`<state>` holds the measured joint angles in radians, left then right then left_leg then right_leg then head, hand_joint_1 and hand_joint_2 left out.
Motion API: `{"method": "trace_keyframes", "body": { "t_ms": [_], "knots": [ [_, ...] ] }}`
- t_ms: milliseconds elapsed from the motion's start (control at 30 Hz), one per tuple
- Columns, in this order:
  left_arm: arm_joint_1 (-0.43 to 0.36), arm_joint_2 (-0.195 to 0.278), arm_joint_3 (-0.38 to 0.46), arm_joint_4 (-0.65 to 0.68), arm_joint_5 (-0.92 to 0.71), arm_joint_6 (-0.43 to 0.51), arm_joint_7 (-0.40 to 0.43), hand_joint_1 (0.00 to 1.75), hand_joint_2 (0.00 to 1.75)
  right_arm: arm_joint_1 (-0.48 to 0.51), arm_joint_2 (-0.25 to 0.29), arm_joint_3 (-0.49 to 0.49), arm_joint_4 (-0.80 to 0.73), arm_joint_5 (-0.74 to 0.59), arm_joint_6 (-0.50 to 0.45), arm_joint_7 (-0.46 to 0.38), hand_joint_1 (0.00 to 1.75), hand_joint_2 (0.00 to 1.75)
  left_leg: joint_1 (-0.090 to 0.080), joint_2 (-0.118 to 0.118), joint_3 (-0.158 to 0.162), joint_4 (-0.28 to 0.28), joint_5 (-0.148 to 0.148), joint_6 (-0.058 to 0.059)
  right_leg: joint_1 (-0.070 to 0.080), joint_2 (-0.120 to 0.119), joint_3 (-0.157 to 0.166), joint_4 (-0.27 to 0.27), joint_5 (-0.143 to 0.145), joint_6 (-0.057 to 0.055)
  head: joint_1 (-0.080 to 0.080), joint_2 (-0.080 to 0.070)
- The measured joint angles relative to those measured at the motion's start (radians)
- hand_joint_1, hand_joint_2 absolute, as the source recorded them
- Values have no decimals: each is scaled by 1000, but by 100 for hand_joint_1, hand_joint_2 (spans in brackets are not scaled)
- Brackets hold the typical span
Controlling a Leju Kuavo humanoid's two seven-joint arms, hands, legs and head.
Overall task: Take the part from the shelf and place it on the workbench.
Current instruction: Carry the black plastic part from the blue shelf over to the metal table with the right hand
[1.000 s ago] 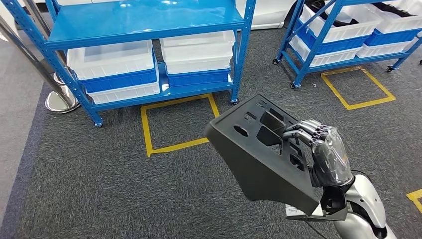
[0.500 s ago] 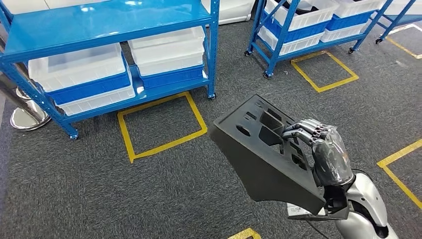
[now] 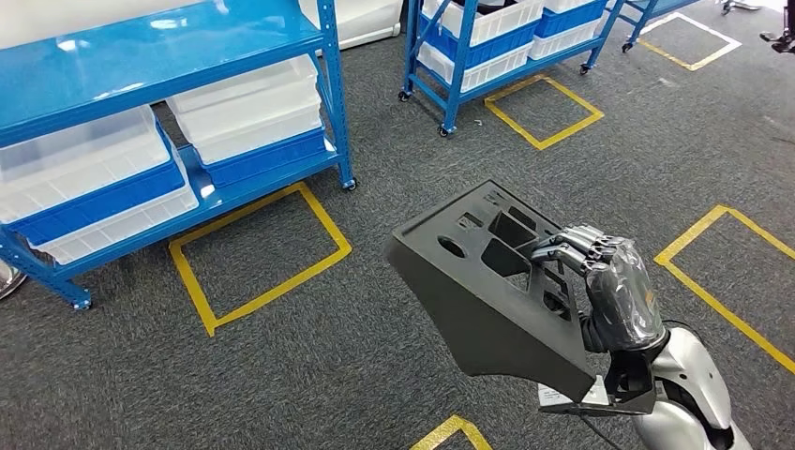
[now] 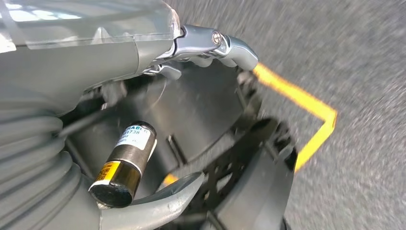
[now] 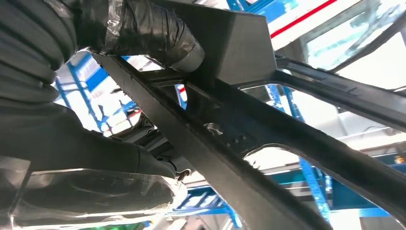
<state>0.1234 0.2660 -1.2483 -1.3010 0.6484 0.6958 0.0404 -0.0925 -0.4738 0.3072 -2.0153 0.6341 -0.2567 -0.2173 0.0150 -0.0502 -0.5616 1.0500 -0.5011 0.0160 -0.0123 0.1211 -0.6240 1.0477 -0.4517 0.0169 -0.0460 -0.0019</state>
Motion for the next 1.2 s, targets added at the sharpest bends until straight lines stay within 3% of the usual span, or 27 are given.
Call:
{"method": "trace_keyframes", "body": {
  "t_ms": [33,100,167,233,267,300,367,433,533,600,667,733,767,833,900,967,1000,1033,1100,1167,1200],
  "knots": [
    [29,-14,46,-1,-88,0,29,0,175,10,-1,0,-3,2,-6,2,175,175,0,13,3,-4,3,7,-1,-5,-3,3,-2,5,0,0],
    [84,-41,132,-5,-222,0,75,0,175,26,-5,-1,-10,3,-16,4,175,175,4,39,6,-11,7,19,2,-49,-27,53,-34,14,3,0],
    [124,-58,190,-7,-276,0,102,0,175,31,-7,-2,-13,5,-19,5,175,175,2,65,5,-13,7,26,1,-101,-82,171,-96,22,4,0],
    [148,-69,226,-8,-285,0,118,0,175,35,-7,-2,-13,8,-20,6,175,175,0,91,4,-13,5,28,-3,-116,-126,265,-127,26,4,0],
    [156,-73,239,-8,-284,0,124,0,175,36,-7,-2,-13,11,-19,7,175,175,0,103,5,-13,3,27,-3,-120,-121,261,-115,26,4,0],
    [163,-75,248,-8,-282,0,128,0,175,36,-7,-2,-13,12,-19,7,175,175,0,114,7,-13,2,26,-3,-126,-97,219,-89,25,4,0],
    [173,-80,264,-11,-278,0,133,0,175,34,-7,-2,-13,13,-17,8,175,175,-3,135,13,-13,-4,21,4,-165,-17,78,-33,17,4,0],
    [182,-82,275,-15,-266,0,137,0,175,29,-7,-2,-13,12,-11,9,175,175,-7,152,19,-15,-8,13,15,-192,24,-3,-14,5,4,0],
    [183,-80,282,-19,-230,1,145,0,175,15,-6,-2,-13,5,8,14,175,175,-9,174,28,-20,-13,-3,15,-163,23,-16,-11,-10,4,0],
    [179,-75,278,-20,-213,1,150,0,175,3,-4,-1,-12,1,18,16,175,175,-7,137,16,19,-44,-10,8,-140,29,-28,-3,-23,4,0],
    [176,-70,271,-20,-205,2,153,0,175,-9,0,0,-10,-1,23,16,175,175,-5,77,-39,135,-106,-12,6,-118,30,-33,1,-31,3,0],
    [170,-65,262,-20,-204,2,159,0,175,-13,4,1,-6,-2,29,16,175,175,-6,57,-99,248,-141,-12,8,-94,28,-30,0,-33,3,0],
    [165,-61,255,-20,-209,2,165,0,175,-16,4,2,-4,-3,34,16,175,175,-6,55,-109,258,-128,-12,9,-80,28,-28,0,-33,3,0],
    [152,-53,236,-20,-224,2,176,0,175,-25,7,5,0,-4,44,16,175,175,-6,41,-76,163,-53,-6,9,-51,28,-21,-3,-32,3,0],
    [143,-45,220,-19,-237,2,181,0,175,-36,10,10,3,-5,51,15,175,175,-2,-12,-26,39,2,0,9,-24,24,-11,-7,-27,4,0],
    [138,-40,209,-18,-241,2,183,0,175,-44,13,15,5,-6,53,15,175,175,-3,-43,-8,-6,8,4,3,0,13,-6,-6,-13,4,0],
    [138,-38,204,-18,-241,2,184,0,175,-47,13,17,6,-6,54,15,175,175,-5,-34,-6,-13,11,5,0,13,8,-7,-3,-5,3,0],
    [136,-36,199,-18,-242,2,184,0,175,-47,13,18,6,-6,54,15,175,175,-6,-19,-2,-18,14,10,-4,16,6,-8,-1,2,3,0],
    [135,-34,193,-18,-243,2,184,0,175,-51,13,19,7,-7,53,15,175,175,-2,10,8,-33,21,20,-1,-27,-8,20,-18,12,7,0],
    [135,-32,190,-18,-246,2,185,0,175,-57,14,21,9,-8,53,15,175,175,-2,38,13,-40,22,26,1,-92,-58,121,-71,21,12,0],
    [135,-32,189,-17,-253,2,186,0,175,-59,15,22,10,-9,54,15,175,175,-3,53,13,-40,20,27,-3,-107,-92,185,-99,26,13,0]
  ]
}}
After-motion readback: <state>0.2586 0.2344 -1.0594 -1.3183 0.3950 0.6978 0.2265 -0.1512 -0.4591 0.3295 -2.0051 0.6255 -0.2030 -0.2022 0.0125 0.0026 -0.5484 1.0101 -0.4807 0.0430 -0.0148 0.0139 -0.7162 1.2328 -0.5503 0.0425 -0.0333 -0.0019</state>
